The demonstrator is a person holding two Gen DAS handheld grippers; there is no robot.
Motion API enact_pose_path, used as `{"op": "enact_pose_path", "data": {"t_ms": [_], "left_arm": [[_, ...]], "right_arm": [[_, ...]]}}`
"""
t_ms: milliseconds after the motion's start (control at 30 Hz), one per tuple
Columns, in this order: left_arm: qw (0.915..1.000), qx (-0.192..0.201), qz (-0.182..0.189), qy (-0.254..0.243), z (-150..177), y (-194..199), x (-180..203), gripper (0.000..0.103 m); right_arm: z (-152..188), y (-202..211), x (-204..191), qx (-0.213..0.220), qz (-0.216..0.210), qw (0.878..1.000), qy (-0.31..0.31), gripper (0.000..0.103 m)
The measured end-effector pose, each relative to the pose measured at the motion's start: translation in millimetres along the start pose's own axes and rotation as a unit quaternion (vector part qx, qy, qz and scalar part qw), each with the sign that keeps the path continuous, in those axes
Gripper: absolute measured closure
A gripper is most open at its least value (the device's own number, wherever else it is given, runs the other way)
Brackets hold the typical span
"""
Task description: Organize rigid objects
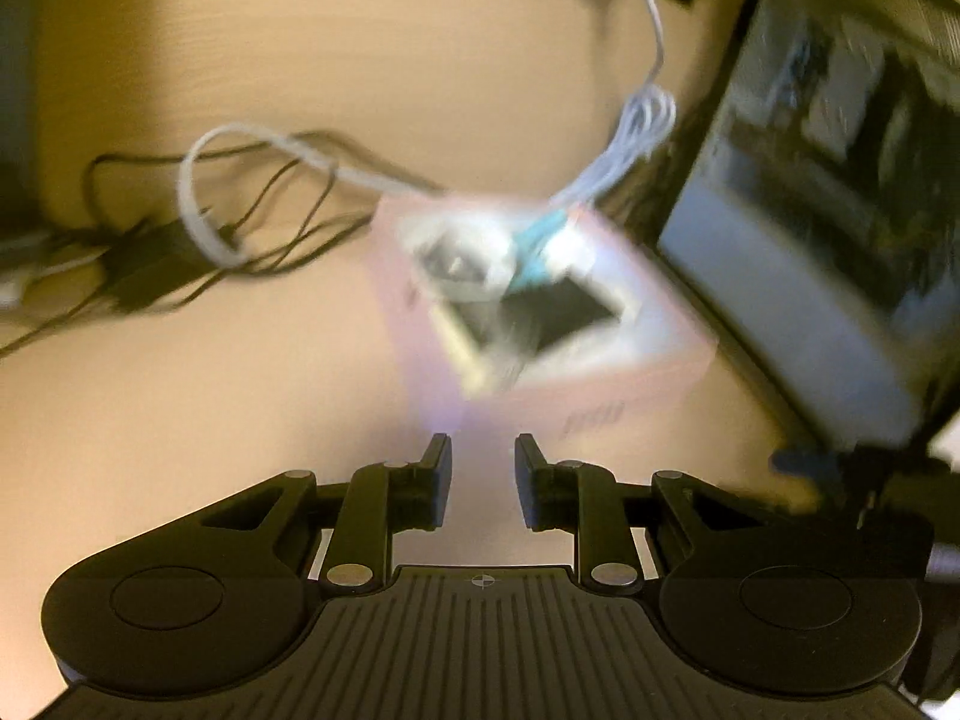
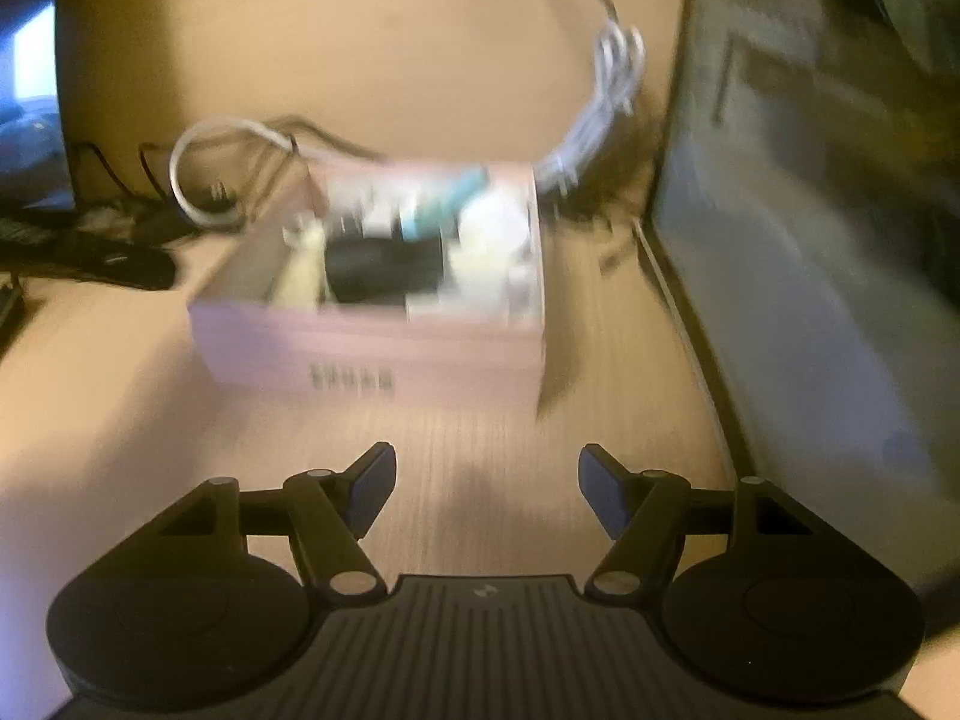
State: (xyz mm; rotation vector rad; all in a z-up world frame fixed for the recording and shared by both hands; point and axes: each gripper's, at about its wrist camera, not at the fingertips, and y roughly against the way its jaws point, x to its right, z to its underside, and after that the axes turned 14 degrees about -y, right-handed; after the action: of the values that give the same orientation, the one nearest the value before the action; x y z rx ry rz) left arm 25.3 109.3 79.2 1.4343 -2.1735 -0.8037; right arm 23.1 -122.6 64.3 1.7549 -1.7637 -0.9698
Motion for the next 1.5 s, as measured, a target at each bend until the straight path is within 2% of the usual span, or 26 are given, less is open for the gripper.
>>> {"op": "enact_pose_path", "data": {"t_ms": [100,167,233,300,367,500,567,667,767,867,1133,1500], "left_arm": [[0.9990,-0.031,-0.032,-0.007,32.8,1.4,8.7,0.078],[0.9978,-0.055,-0.036,0.003,48.6,-6.2,12.9,0.078],[0.9969,-0.065,-0.043,0.011,54.7,-13.9,18.4,0.078],[0.9950,-0.070,-0.070,0.015,61.2,-19.9,26.3,0.077],[0.9950,-0.048,-0.085,0.023,64.7,-23.5,33.6,0.075],[0.9961,-0.017,-0.087,-0.001,63.7,-35.9,53.1,0.066],[0.9962,0.007,-0.087,0.004,64.0,-42.2,60.4,0.065],[0.9932,0.031,-0.112,0.000,63.4,-53.3,71.0,0.065],[0.9875,0.042,-0.152,0.006,60.5,-61.1,80.8,0.065],[0.9843,0.038,-0.172,0.002,57.4,-63.5,88.0,0.065],[0.9832,0.039,-0.178,0.014,55.7,-65.3,88.6,0.065],[0.9828,0.037,-0.181,0.010,52.8,-68.1,89.4,0.065]], "right_arm": [[19.0,-4.8,-0.6,-0.014,0.018,1.000,-0.015,0.035],[30.1,-8.0,0.3,-0.024,0.024,0.999,-0.029,0.035],[35.4,-12.5,-0.9,-0.034,0.018,0.999,-0.035,0.034],[37.7,-13.6,-5.5,-0.025,0.012,0.999,-0.020,0.032],[37.6,-17.0,-10.1,-0.016,0.011,1.000,-0.007,0.028],[38.1,-27.0,-9.4,0.004,0.021,1.000,0.005,0.006],[37.6,-28.9,-4.2,0.009,0.018,1.000,-0.001,0.000],[37.6,-31.9,5.6,0.018,-0.011,1.000,-0.009,0.000],[35.9,-33.9,6.8,0.029,-0.016,0.999,-0.006,0.000],[32.9,-37.7,5.7,0.034,-0.017,0.999,-0.007,0.000],[36.7,-41.3,2.2,0.062,-0.018,0.998,-0.012,0.000],[37.1,-41.8,2.5,0.061,-0.019,0.998,-0.013,0.000]]}}
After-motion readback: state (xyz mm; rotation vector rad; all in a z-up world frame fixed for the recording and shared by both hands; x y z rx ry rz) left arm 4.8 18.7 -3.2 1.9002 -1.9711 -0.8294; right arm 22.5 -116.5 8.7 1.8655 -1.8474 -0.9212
